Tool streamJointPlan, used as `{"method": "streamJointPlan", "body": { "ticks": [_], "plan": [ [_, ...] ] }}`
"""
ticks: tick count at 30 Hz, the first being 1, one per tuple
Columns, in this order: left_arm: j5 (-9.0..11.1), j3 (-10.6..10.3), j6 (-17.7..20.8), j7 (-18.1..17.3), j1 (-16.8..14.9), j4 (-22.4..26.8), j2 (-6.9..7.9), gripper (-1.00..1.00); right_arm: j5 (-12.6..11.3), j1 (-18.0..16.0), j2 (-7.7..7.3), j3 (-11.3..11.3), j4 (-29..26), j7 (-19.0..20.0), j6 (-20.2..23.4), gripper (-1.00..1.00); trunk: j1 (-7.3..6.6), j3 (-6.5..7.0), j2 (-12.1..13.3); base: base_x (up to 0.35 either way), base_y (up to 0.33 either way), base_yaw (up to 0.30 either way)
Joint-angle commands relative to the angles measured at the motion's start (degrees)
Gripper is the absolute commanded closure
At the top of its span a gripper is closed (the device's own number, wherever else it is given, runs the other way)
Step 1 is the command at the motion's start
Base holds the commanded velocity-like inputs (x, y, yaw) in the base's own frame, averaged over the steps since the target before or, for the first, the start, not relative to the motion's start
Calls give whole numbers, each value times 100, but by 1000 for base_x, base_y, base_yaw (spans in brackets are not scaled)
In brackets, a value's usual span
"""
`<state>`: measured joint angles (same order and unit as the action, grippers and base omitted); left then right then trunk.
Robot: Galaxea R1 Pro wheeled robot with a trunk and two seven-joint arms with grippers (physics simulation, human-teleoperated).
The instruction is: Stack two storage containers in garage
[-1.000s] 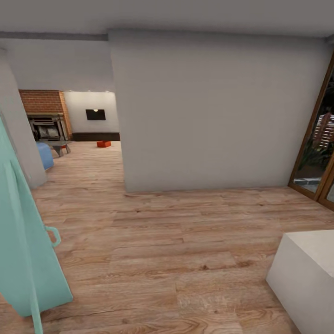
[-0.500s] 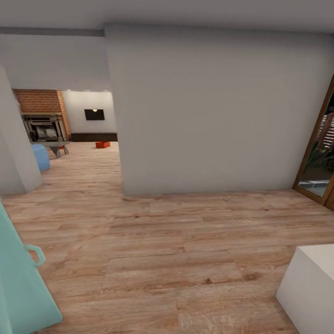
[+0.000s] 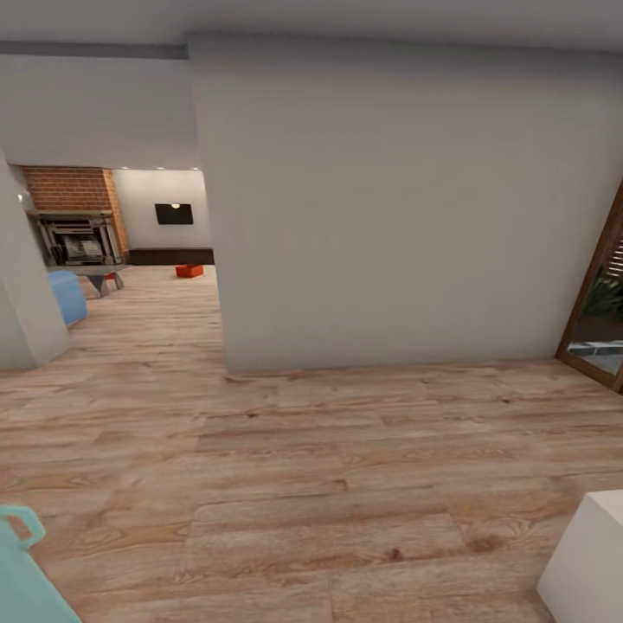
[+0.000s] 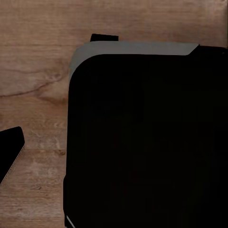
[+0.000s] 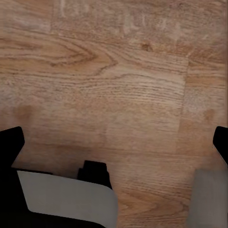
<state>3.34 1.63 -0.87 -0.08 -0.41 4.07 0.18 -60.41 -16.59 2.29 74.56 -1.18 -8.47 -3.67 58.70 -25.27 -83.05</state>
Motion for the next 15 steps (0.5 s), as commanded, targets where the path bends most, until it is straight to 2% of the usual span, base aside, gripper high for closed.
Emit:
{"method": "streamJointPlan", "body": {
  "ticks": [1,15],
  "plan": [
    [35,12,-9,-1,-3,-2,0,-100,-54,-2,-3,46,-5,-23,-10,-100,3,-6,-3,323,0,0],
    [27,13,-15,-1,-3,-1,0,-100,-54,-2,0,50,-3,-23,-10,-100,3,-6,-3,323,0,0]
  ]
}}
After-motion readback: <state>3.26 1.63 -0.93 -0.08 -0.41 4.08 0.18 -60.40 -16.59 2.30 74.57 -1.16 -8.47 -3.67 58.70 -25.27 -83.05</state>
